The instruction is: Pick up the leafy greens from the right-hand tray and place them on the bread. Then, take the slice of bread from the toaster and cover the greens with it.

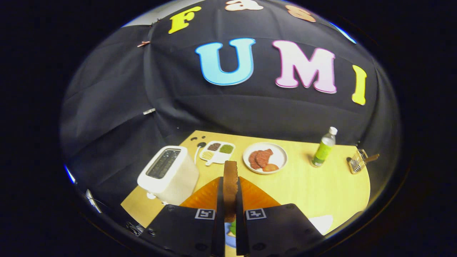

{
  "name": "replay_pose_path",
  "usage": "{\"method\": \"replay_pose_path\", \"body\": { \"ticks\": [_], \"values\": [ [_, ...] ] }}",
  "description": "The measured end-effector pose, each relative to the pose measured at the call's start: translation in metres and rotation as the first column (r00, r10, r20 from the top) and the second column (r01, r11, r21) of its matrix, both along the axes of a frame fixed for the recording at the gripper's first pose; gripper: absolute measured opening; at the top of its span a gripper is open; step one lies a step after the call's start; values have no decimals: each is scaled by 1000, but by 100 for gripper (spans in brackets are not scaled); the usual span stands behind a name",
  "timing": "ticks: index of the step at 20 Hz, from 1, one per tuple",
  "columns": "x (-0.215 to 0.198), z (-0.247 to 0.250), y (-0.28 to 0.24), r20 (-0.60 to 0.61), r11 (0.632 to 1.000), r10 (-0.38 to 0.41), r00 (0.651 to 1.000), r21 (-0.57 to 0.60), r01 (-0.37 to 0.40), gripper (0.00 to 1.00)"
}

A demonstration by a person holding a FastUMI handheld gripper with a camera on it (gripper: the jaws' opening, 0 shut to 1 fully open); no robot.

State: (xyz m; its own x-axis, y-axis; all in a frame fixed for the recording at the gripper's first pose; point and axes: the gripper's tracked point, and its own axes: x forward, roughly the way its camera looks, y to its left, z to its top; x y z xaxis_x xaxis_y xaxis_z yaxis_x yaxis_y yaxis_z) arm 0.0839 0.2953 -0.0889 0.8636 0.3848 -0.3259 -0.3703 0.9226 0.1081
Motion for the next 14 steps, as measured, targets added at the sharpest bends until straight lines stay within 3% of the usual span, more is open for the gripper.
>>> {"method": "replay_pose_path", "body": {
  "ticks": [6, 14],
  "values": [
    [-14, -62, -31, -124, 984, -106, 987, 130, 122, 16],
    [-13, -122, -15, -201, 962, -122, 972, 218, 166, 16]
  ]
}}
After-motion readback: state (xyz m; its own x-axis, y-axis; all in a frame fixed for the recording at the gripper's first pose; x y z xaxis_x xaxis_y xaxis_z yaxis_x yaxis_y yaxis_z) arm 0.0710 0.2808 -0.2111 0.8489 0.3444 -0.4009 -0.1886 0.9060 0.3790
